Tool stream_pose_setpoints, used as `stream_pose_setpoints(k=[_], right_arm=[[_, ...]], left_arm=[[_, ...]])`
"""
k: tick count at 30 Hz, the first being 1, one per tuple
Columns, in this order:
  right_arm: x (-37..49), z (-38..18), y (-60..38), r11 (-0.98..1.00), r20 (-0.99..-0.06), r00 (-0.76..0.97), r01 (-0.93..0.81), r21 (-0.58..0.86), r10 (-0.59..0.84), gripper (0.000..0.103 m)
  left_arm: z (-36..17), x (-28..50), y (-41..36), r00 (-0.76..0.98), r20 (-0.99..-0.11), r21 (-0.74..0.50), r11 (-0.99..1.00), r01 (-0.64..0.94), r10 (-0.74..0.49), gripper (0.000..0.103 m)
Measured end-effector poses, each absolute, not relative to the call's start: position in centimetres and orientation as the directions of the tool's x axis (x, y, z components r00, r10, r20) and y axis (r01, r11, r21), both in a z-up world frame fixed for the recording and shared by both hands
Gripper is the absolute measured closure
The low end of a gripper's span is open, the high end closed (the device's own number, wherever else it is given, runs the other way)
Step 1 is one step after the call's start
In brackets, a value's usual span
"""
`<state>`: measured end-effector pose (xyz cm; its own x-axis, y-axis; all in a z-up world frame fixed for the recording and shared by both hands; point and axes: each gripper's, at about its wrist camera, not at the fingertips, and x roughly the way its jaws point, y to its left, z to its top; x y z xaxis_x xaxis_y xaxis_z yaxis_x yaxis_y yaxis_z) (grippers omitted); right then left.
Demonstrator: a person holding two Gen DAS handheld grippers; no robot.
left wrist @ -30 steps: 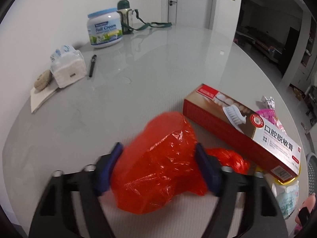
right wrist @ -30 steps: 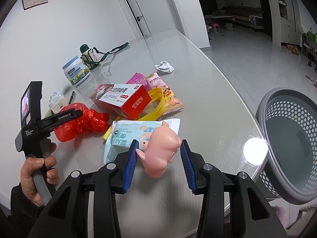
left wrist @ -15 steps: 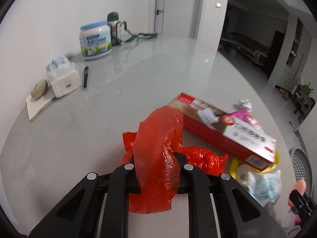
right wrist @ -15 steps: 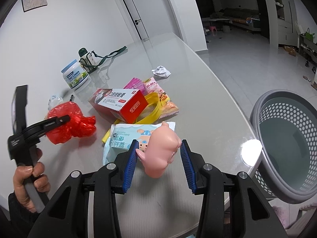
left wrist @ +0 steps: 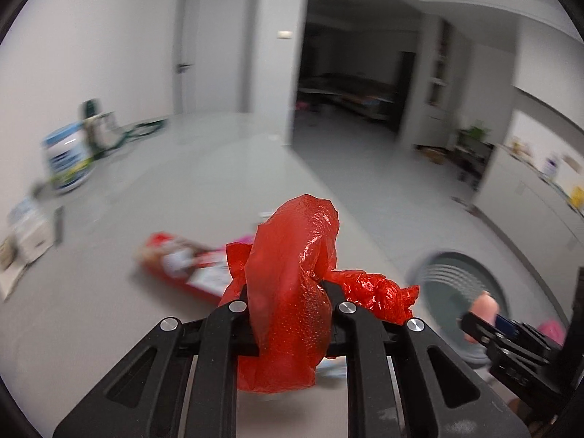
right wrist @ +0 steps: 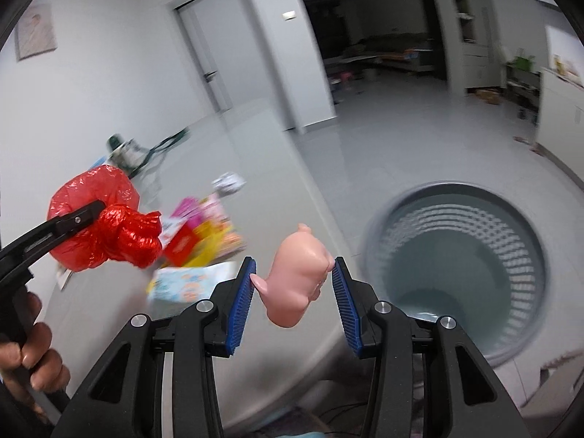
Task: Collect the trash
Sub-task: 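Carry bag and pig over the grey basket and open both tools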
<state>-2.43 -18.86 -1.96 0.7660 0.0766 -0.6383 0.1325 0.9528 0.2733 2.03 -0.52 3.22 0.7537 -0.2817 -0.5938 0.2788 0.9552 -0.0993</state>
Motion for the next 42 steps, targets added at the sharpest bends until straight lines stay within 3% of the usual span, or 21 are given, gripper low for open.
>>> stream_pose_setpoints(k=[8, 20, 40, 42], right_arm=[[-5.6, -3.1, -26.5, 0.908, -0.664, 0.745, 0.324, 0.266, -0.071, 0.061], [-6.5, -6.5, -33.0, 0.87, -0.728, 0.678, 0.416, 0.266, -0.102, 0.061], [-4.6, -9.6, -36.6, 0.862, -0.754, 0.656, 0.402, 0.308, -0.036, 0.06], [-4.6, -9.5, -36.6, 0.863, -0.75, 0.66, 0.402, 0.307, -0.04, 0.052]], left_arm=[[0.8, 1.8, -11.5, 0.623, -0.652, -0.099, 0.863, 0.495, -0.432, 0.087], [-4.1, 3.1, -22.0, 0.47, -0.758, -0.074, 0.776, 0.626, -0.452, 0.087], [-7.1, 5.1, -26.3, 0.424, -0.821, -0.032, 0.773, 0.634, -0.382, 0.084], [-7.0, 5.0, -26.3, 0.422, -0.823, -0.03, 0.771, 0.636, -0.38, 0.082]])
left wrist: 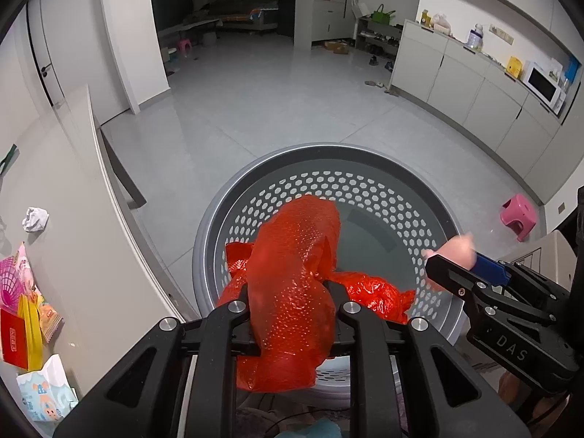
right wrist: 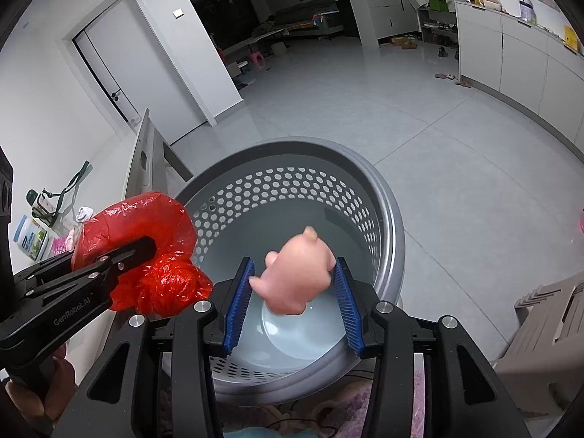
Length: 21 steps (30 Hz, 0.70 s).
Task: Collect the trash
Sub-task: 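Carry bag and pig over the grey basket and open both tools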
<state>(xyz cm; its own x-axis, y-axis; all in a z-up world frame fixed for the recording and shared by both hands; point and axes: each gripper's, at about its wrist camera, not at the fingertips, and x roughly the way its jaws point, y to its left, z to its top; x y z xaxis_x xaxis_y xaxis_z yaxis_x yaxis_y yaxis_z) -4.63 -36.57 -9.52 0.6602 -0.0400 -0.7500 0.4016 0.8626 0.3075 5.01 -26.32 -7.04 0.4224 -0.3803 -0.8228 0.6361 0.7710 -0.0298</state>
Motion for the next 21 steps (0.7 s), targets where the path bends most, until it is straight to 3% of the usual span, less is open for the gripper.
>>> stream_pose_setpoints(k=[2, 5, 9, 10, 21], right_arm=[[-4.7, -9.2, -36.6, 0.863, -0.738, 0.673, 0.401, 0.308, -0.049, 0.04], [-4.9, -8.9, -36.6, 0.863, -0.732, 0.678, 0.404, 0.303, -0.06, 0.04], [-5.0, -8.9, -36.6, 0.86, -0.734, 0.676, 0.411, 0.303, -0.064, 0.04], [-5.1, -8.8, -36.6, 0.86, -0.733, 0.677, 0.411, 0.303, -0.065, 0.04], [-5.8, -8.3, -36.4, 0.861, -0.726, 0.683, 0.41, 0.299, -0.073, 0.04]], left_arm=[[-7.0, 4.9, -26.5, 0.426, -0.823, -0.024, 0.772, 0.635, -0.376, 0.078], [-6.8, 4.8, -26.4, 0.431, -0.822, -0.022, 0.777, 0.629, -0.372, 0.068], [-6.5, 4.8, -25.7, 0.453, -0.809, -0.021, 0.788, 0.615, -0.375, 0.038], [-6.3, 4.7, -25.6, 0.461, -0.803, -0.021, 0.791, 0.612, -0.378, 0.036], [-5.8, 4.5, -24.9, 0.469, -0.795, -0.027, 0.795, 0.606, -0.384, 0.036]])
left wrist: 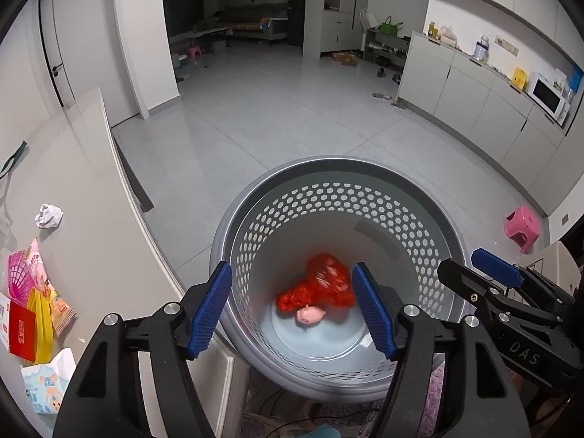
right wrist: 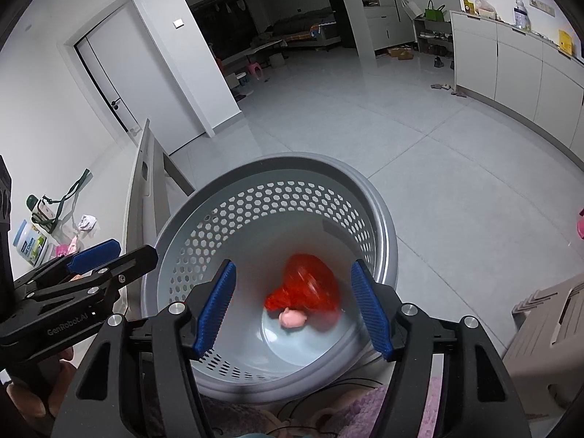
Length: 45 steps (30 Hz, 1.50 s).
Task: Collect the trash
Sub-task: 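Carry bag and pig over the grey basket and open both tools, then return both tools to the table and approach the wet-wipes pack with the right tool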
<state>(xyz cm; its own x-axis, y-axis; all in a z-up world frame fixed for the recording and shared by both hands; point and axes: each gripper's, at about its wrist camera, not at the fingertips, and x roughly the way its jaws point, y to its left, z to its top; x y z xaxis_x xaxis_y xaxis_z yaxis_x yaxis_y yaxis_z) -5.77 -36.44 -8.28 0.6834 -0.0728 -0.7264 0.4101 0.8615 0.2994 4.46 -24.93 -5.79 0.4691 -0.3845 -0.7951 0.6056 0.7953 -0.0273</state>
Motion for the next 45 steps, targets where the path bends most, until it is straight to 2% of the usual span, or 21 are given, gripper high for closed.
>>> stream_pose_setpoints(k=[12, 26, 35, 45], right_arm=[[-6.2, -7.5, -35.3, 0.867, -0.714, 0.695, 0.402, 0.294, -0.081, 0.04], [-5.3, -6.8, -30.3, 0.908, -0.689, 0.724, 0.297, 0.297, -0.011, 0.038], [-2.8, -5.8, -24.9, 0.941, -0.665, 0.741, 0.149, 0.305, 0.098, 0.037], [0.1, -5.3, -17.8, 0.951, -0.643, 0.722, -0.066, 0.303, 0.255, 0.037]], left_arm=[[-5.5, 4.4, -23.6, 0.497, -0.777, -0.036, 0.815, 0.578, -0.386, 0.029], [-3.8, 3.9, -17.1, 0.596, -0.728, -0.027, 0.882, 0.47, -0.34, 0.02], [-2.3, 4.0, -10.0, 0.675, -0.694, -0.012, 0.941, 0.338, -0.251, 0.02], [-1.4, 4.4, -2.0, 0.749, -0.658, 0.051, 0.988, 0.145, -0.076, 0.018]])
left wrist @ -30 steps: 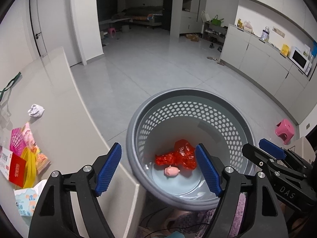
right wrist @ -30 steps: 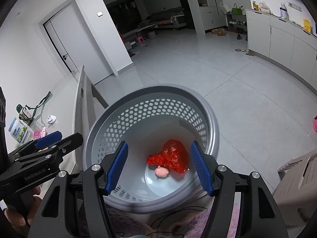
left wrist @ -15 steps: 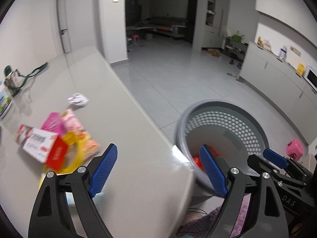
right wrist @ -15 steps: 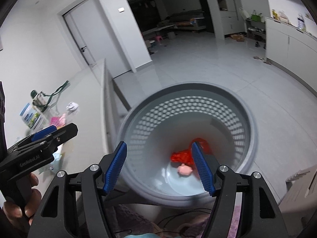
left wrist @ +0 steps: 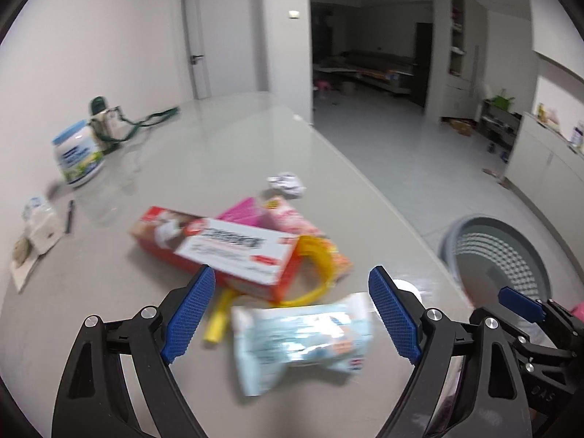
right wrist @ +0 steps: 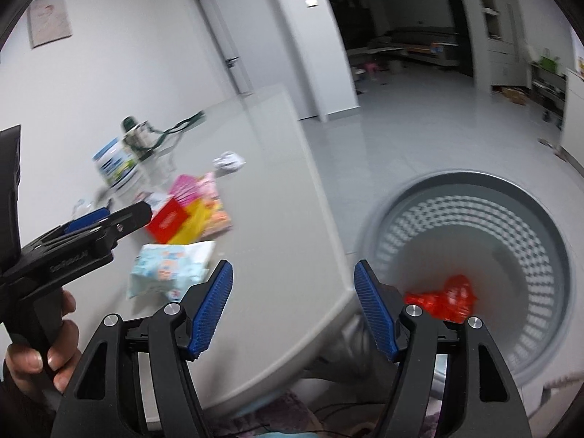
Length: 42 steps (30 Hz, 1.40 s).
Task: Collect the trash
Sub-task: 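Return both tools to the table and approach the wet-wipes pack with the right tool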
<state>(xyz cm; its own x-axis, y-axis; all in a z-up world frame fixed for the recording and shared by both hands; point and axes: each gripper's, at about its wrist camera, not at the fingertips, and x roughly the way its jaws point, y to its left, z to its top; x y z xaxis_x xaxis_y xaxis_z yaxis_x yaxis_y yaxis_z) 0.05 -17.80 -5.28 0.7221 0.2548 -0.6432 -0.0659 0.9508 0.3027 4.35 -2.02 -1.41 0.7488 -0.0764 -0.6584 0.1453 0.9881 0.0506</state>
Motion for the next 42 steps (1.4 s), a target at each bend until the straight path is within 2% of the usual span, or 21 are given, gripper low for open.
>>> stream_pose_setpoints(k=[15, 29, 42], right_arm=[[3.0, -4.8, -11.5, 0.93, -0.65, 0.665, -0.268, 0.251, 0.367, 0.035], [5.2, -4.9, -5.9, 0.84, -0.701, 0.562, -0.533, 0.098, 0.439, 0.032], [5.3, -6.0, -4.6, 0.785, -0.755, 0.436, -0.598, 0.163, 0.49, 0.031]], left_arm=[[-1.9, 3.7, 5.5, 0.743, -0.668, 0.045, 0.998, -0.032, 0.054, 0.017], [-2.1, 3.4, 10.1, 0.726, -0.676, 0.022, 0.987, -0.156, 0.13, 0.017], [-2.3, 3.8, 12.6, 0.713, -0.683, 0.003, 0.977, -0.214, 0.158, 0.017]])
